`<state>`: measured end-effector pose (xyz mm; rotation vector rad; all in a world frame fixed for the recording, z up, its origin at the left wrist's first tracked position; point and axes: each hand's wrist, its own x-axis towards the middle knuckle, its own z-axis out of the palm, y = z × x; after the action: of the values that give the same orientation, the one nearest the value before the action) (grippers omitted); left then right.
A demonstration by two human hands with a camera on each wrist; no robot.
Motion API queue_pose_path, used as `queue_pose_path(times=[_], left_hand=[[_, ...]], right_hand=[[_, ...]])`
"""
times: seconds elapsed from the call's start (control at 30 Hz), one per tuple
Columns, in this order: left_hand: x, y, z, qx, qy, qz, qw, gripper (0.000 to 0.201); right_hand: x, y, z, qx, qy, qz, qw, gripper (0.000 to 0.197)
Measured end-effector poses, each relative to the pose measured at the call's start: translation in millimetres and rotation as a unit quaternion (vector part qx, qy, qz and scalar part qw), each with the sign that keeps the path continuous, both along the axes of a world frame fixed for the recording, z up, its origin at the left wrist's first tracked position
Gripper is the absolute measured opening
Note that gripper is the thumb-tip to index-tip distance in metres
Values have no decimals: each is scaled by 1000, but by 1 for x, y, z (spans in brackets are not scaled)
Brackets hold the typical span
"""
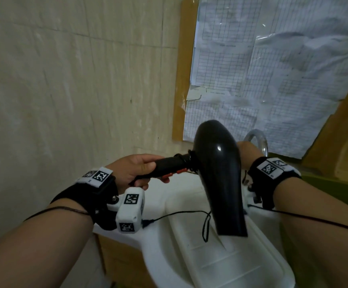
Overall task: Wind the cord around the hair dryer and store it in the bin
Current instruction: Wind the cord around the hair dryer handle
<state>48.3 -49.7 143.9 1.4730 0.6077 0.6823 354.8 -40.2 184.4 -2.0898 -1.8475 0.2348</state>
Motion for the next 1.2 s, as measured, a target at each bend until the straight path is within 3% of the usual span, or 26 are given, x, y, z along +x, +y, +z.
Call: queue_pose_path(times=[0.03,0.13,0.23,0.33,0.5,0.7,0.87,1.0,1.2], left_hand=[[1,0,2,15,28,-7,999,71],[1,5,7,52,120,-5,991,68],[1,8,15,117,240,44,963,41],[5,11,21,171,338,65,923,34],[16,11,15,203,413,103,882,25],[26,15,0,161,334,224,901,17],[36,16,-8,55,159,336,927,31],[35,13,-7,-6,33,378,925,30],[33,7,-8,-29,-60,400,914,29]], right_hand=[[3,2,2,-1,26,5,1000,25],[12,7,1,-1,235,15,972,37],[16,6,-1,-18,376,44,925,36],[11,4,5,-36,389,58,919,29],[-9,0,12,-23,386,94,918,27],[-32,-11,7,0,419,143,896,23],[-45,-14,-8,-41,407,175,896,20],[-41,-15,-24,-61,391,150,906,15],[-39,-19,-38,-89,431,125,889,24]])
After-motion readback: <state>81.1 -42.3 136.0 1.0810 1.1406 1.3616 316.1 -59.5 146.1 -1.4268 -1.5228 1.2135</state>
